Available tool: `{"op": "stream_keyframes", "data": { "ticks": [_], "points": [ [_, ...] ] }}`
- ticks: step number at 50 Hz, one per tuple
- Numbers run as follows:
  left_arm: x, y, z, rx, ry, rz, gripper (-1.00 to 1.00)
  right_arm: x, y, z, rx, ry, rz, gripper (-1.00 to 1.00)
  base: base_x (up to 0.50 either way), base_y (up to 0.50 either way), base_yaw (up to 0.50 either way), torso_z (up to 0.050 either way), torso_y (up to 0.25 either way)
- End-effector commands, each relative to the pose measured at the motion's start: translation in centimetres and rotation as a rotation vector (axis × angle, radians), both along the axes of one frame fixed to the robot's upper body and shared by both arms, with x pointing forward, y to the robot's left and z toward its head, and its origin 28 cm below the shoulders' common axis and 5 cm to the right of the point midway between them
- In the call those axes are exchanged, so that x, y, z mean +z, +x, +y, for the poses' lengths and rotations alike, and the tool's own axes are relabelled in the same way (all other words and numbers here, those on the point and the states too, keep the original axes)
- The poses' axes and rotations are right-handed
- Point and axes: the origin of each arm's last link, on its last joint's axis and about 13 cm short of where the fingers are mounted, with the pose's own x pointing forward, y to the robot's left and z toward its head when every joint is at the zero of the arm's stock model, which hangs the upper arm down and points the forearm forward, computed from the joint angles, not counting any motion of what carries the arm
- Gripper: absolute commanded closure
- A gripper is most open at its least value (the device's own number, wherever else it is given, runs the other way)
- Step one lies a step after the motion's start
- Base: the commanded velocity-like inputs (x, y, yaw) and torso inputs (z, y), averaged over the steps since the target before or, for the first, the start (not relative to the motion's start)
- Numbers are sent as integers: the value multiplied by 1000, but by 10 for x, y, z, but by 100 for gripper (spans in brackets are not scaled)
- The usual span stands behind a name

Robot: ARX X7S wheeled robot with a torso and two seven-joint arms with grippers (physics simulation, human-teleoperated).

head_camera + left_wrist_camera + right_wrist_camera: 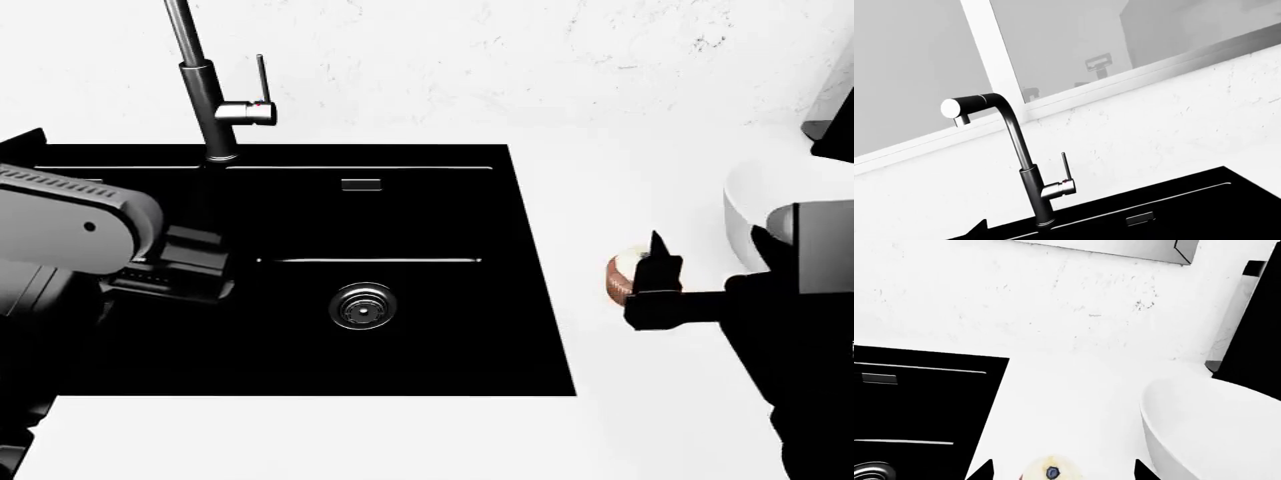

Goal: Move the fresh-baked cupcake off the tray onto the counter, and place the bowl used for mixing into the sink.

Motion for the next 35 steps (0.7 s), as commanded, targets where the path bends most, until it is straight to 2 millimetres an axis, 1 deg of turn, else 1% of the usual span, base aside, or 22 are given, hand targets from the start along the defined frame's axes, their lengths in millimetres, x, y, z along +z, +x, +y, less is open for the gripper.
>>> {"op": "stream_keyframes", "data": {
  "ticks": [1, 4, 6, 10, 15, 17, 19, 23, 27, 31, 33, 35],
  "points": [
    [0, 1, -1, -4, -6, -1, -100, 34, -39, 4, 33, -139, -49, -100, 0, 0, 0, 0, 0],
    [-1, 1, -1, -3, -8, -3, -100, 45, -47, 2, 50, -212, -73, -100, 0, 0, 0, 0, 0],
    [-1, 1, -1, -4, -7, 0, -100, 51, -50, 2, 45, -264, -51, -100, 0, 0, 0, 0, 0],
    [-1, 2, -1, -2, -7, 0, -100, 71, -54, 3, 37, -334, -50, -100, 0, 0, 0, 0, 0],
    [-1, 3, 0, -3, -8, 1, -100, 98, -59, -1, -25, -464, -26, -100, 0, 0, 0, 0, 0],
    [-2, 3, 0, -4, -8, 3, -100, 103, -59, -2, -35, -495, -7, -100, 0, 0, 0, 0, 0],
    [-3, 4, 0, -3, -7, 4, -100, 110, -58, -8, -82, -532, 20, -100, 0, 0, 0, 0, 0],
    [-2, 5, 0, -1, -6, 4, -100, 116, -54, -14, -109, -581, 76, -100, 0, 0, 0, 0, 0],
    [-2, 7, -2, -6, -5, 6, -100, 116, -49, -18, -108, -577, 143, -100, 0, 0, 0, 0, 0],
    [-2, 7, -2, -8, -2, 6, -100, 119, -48, -20, -97, -618, 204, -100, 0, 0, 0, 0, 0],
    [-1, 7, -2, -8, -5, 3, -100, 121, -46, -20, -121, -649, 234, -100, 0, 0, 0, 0, 0],
    [-2, 6, -2, -9, -5, 4, -100, 120, -41, -20, -111, -639, 259, -100, 0, 0, 0, 0, 0]
  ]
}}
